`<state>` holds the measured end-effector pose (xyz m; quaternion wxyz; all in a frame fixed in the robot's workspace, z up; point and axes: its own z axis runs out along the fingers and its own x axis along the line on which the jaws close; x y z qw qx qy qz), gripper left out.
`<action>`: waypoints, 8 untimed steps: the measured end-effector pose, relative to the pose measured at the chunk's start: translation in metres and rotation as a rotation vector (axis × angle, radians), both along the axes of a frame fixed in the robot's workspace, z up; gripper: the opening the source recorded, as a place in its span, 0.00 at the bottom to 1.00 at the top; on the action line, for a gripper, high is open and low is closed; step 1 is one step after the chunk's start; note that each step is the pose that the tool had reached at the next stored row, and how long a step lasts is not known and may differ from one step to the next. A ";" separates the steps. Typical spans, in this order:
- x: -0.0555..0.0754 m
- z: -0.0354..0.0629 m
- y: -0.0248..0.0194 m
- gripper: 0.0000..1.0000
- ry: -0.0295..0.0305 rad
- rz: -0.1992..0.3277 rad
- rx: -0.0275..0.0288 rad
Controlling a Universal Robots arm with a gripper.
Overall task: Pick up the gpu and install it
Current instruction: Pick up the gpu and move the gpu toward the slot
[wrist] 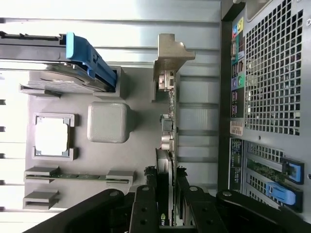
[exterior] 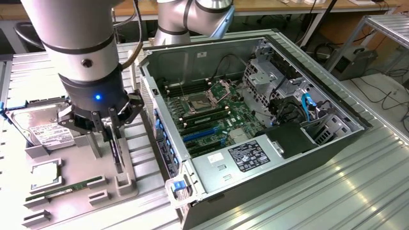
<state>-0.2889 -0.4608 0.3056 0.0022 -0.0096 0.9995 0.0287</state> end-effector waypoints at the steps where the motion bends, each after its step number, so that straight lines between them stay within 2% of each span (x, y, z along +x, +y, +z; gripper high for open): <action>1: 0.001 0.0056 0.0000 0.26 0.0020 0.000 0.0006; 3: 0.002 0.0183 -0.0002 0.26 0.0066 0.000 0.0016; 8: 0.007 0.0427 -0.0009 0.26 0.0183 0.001 0.0025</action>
